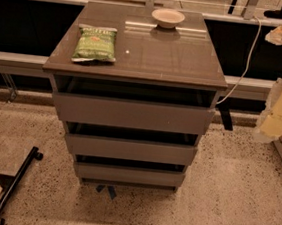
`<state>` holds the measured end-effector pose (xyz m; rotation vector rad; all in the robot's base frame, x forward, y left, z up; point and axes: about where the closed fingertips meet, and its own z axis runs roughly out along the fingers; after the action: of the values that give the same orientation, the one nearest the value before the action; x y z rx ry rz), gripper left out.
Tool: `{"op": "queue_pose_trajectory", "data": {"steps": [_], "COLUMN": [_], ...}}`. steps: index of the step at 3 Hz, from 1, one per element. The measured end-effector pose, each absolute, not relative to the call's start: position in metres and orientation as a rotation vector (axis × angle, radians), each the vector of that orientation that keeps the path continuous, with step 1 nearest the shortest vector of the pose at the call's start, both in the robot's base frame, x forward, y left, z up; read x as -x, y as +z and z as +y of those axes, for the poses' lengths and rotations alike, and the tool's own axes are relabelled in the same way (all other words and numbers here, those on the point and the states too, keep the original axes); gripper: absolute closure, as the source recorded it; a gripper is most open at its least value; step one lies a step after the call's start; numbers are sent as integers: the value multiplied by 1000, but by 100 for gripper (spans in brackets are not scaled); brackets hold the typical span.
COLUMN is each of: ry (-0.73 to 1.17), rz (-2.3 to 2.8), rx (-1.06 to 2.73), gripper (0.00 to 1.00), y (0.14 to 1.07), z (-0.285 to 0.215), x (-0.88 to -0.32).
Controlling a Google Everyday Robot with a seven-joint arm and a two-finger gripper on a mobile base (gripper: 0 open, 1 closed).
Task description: Open bottom drawer
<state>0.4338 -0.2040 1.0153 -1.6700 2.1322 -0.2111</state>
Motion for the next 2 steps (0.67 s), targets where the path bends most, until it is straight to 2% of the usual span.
{"op": "queue_pose_trajectory", "data": {"steps": [2], "ry": [-201], "rz": [2115], "rx": [1648], "gripper": [0], "y": [1001], "z": [-212], "x": [-439]}}
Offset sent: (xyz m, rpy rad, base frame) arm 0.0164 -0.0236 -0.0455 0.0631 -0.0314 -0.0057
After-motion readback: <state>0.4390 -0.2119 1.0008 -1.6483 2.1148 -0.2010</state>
